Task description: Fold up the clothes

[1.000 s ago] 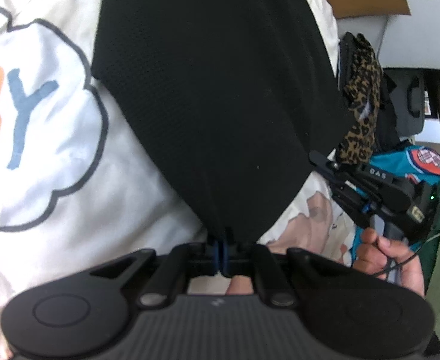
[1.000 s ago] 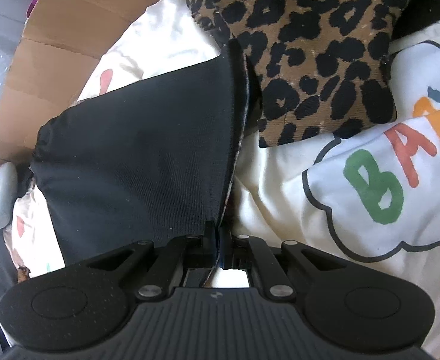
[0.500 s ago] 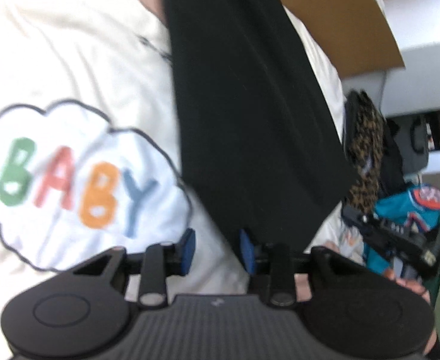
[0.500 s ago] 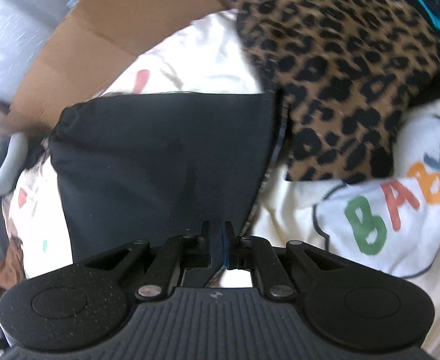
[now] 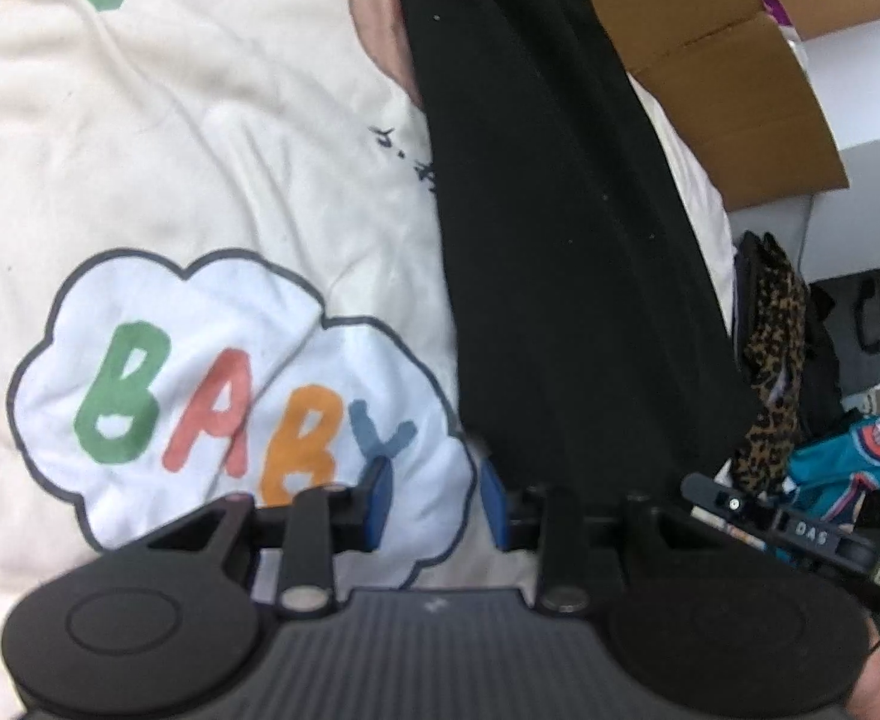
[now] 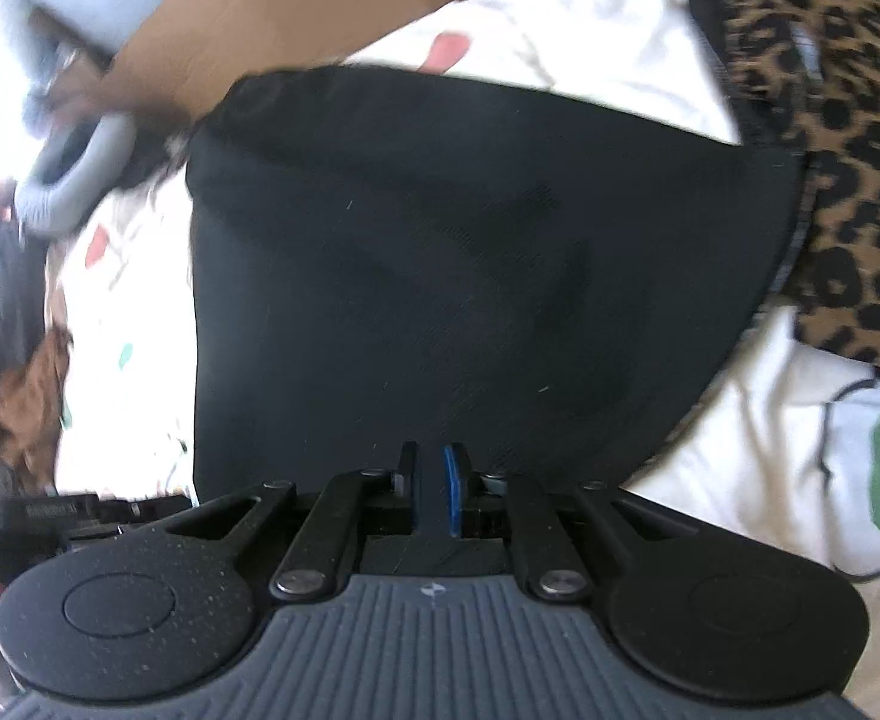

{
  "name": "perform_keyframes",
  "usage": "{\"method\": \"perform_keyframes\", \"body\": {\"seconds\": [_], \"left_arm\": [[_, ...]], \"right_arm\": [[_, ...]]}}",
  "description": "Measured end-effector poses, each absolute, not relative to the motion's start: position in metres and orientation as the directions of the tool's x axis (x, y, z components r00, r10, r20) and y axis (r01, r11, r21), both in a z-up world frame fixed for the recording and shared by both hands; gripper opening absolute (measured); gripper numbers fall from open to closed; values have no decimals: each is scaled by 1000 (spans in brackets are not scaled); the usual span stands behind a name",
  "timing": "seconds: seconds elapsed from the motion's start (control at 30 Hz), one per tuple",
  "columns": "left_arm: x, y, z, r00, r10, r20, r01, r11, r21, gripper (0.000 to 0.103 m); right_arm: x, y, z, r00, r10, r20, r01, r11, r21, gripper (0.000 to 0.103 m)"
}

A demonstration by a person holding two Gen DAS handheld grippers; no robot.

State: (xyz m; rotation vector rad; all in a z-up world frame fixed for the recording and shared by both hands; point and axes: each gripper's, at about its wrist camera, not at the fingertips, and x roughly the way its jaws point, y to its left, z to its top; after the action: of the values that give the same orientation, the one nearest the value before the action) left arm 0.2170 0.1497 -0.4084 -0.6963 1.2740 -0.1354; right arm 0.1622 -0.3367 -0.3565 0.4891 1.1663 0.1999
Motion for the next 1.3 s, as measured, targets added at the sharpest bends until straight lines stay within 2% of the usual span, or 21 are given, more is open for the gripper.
{"method": "perform_keyframes", "body": {"seconds": [0.1,0.17,0.37,0.67,0.83,0.87,0.9,0.97,1.07,1.3], "left_arm": [[220,143,-410,309,-440,-843,-246,820,-518,34],[223,137,-412,306,-433,-848,-222,834,-505,39],[228,126,-418,308,-404,-861,-169,868,-467,45],[236,117,-407,412,-434,-801,-130,842,-524,50],[252,98,-406,424,-444,-789,-91,846,-525,52],[255,93,-406,424,-446,-788,-85,847,-525,52],[259,89,-405,423,-447,-788,-82,848,-524,52],[258,90,-403,428,-444,-787,-78,850,-521,52],[254,95,-405,430,-432,-793,-84,855,-511,50],[244,117,-413,437,-390,-810,-152,856,-494,49]], "right_arm": [[166,-320,-359,356,423,-833,45,883,468,8],[167,-310,-359,336,425,-841,-5,893,450,8],[161,-301,-377,265,338,-903,-31,939,342,11],[161,-304,-376,242,330,-912,-12,941,337,11],[165,-300,-363,236,384,-892,-52,922,383,11],[166,-296,-358,243,396,-885,-83,918,388,18],[166,-290,-354,249,413,-876,-116,911,397,30],[167,-279,-345,261,448,-855,-181,893,413,44],[165,-257,-340,248,500,-829,-288,856,430,45],[157,-213,-339,219,515,-829,-438,811,388,45]]}}
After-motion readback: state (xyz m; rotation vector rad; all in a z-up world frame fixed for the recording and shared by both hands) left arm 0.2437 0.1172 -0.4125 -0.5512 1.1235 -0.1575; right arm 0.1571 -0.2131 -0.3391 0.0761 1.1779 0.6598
